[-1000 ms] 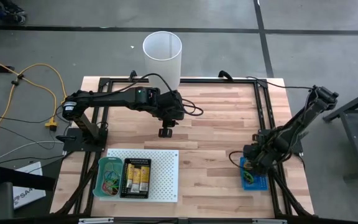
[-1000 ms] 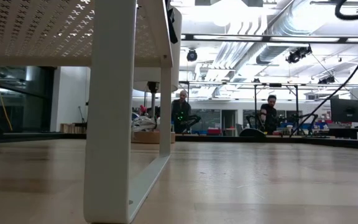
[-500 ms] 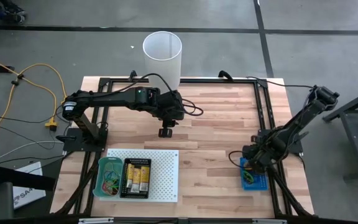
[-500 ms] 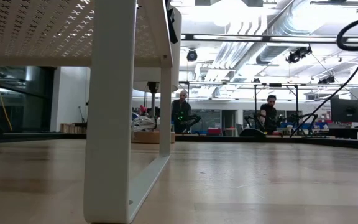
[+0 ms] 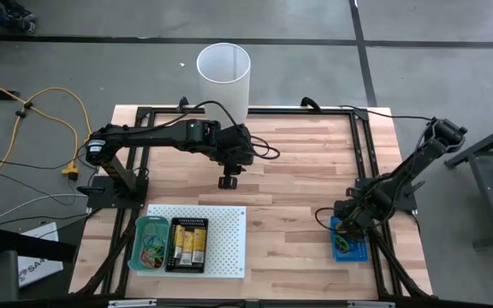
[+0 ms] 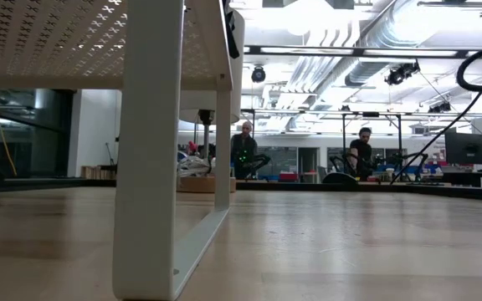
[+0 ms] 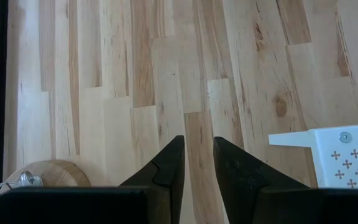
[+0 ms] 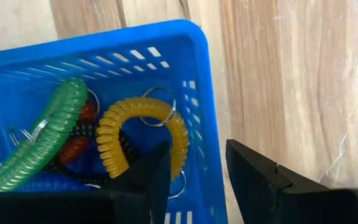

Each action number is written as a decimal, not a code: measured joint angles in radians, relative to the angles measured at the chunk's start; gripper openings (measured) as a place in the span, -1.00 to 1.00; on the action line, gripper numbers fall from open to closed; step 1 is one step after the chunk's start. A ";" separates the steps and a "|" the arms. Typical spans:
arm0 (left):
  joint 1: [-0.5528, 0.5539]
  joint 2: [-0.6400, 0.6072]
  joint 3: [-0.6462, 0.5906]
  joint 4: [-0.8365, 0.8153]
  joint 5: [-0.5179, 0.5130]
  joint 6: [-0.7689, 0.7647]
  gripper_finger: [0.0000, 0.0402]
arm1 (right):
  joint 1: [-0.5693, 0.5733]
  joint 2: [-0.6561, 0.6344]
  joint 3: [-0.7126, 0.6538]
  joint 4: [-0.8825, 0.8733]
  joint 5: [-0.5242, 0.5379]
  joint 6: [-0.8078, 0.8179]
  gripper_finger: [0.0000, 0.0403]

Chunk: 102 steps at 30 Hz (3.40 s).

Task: Pick & Place Office Desk Supplies
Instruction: Put the blue bin on the shelf

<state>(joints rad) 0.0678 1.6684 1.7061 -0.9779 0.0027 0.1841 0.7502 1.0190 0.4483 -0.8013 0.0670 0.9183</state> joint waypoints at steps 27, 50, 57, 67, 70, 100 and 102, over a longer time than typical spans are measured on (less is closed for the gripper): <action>0.000 0.000 0.000 0.000 0.000 0.000 -0.61 | 0.000 0.000 -0.001 0.006 -0.026 -0.003 -0.93; 0.000 0.000 0.000 0.000 0.000 0.000 -0.61 | -0.137 -0.007 0.221 -0.078 -0.038 0.013 -0.98; 0.000 0.000 0.000 0.000 0.000 0.000 -0.61 | -0.266 0.008 0.390 -0.103 -0.039 -0.007 -0.98; 0.000 0.000 0.000 0.000 0.000 0.000 -0.61 | -0.388 0.059 0.553 -0.220 -0.019 -0.030 -0.98; 0.000 0.000 0.000 0.000 0.000 0.000 -0.61 | -0.410 0.079 0.557 -0.223 -0.014 -0.028 -0.98; 0.000 0.000 0.000 0.000 0.000 0.000 -0.61 | -0.733 0.186 0.557 -0.249 0.029 0.396 -0.98; 0.000 0.000 0.000 0.000 0.000 0.000 -0.61 | -0.754 0.215 0.557 -0.277 0.020 0.395 -0.98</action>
<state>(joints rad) 0.0680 1.6680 1.7065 -0.9783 0.0027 0.1841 -0.0036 1.2338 1.0058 -1.0780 0.0867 1.3132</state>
